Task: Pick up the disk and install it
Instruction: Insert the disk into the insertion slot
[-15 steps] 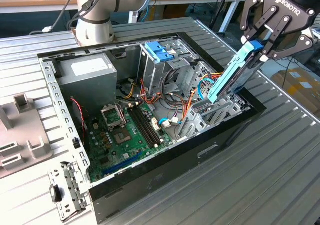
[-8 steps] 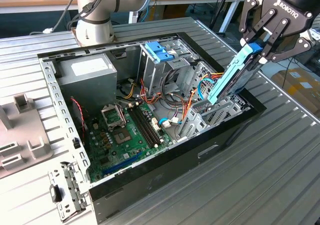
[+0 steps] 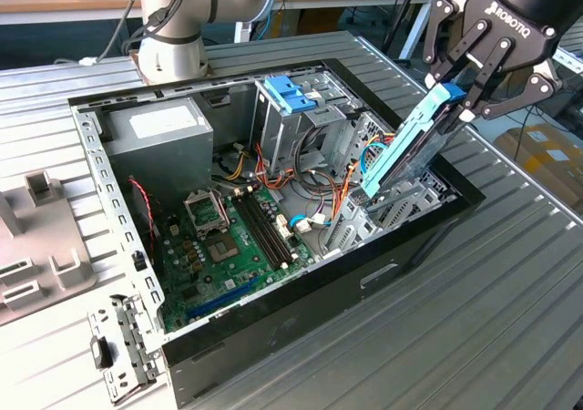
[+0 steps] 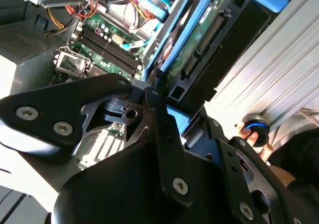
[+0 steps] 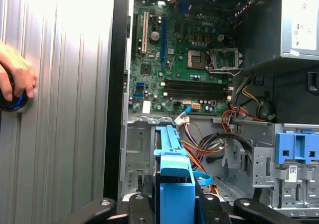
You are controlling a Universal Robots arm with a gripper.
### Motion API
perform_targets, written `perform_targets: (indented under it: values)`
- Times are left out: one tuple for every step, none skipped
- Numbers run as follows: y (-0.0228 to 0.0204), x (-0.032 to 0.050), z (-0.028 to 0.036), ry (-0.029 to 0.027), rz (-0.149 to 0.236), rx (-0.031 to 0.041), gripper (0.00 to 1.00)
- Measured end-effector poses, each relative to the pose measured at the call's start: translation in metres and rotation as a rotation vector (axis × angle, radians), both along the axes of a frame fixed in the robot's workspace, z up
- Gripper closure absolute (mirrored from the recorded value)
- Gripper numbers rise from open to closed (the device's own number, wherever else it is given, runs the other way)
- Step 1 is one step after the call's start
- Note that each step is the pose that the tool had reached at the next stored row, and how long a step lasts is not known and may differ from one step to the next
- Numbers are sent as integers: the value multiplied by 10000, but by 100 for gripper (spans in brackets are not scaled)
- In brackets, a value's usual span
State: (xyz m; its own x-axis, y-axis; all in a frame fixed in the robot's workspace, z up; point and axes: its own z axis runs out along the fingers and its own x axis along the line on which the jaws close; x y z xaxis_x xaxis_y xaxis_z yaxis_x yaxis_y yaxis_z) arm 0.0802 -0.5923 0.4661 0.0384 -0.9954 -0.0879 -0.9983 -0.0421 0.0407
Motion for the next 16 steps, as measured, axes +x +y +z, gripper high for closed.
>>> perform_targets:
  values:
    - [0, -4, -2, 0, -5, 0, 63]
    - [0, -4, -6, 0, -9, 1, 63]
    - [-1, -4, -8, 1, -12, -2, 63]
    - [-2, -5, -11, 1, -13, -4, 63]
    - [-4, -5, -13, 1, -15, -3, 63]
    - [-4, -5, -14, 0, -15, -2, 63]
    - [-5, -5, -15, 0, -15, -1, 63]
    - [-5, -5, -15, 0, -15, -1, 63]
    - [-5, -5, -15, 0, -15, -1, 63]
    - [-5, -5, -15, 0, -14, -1, 63]
    - [-5, -5, -14, 0, -15, -2, 63]
    - [-5, -5, -15, 0, -15, -1, 63]
    - [-5, -5, -15, 0, -15, -2, 63]
    - [-6, -5, -15, 0, -15, -2, 63]
    - [-6, -5, -15, 0, -15, -1, 63]
    - [-6, -5, -15, 1, -17, -1, 63]
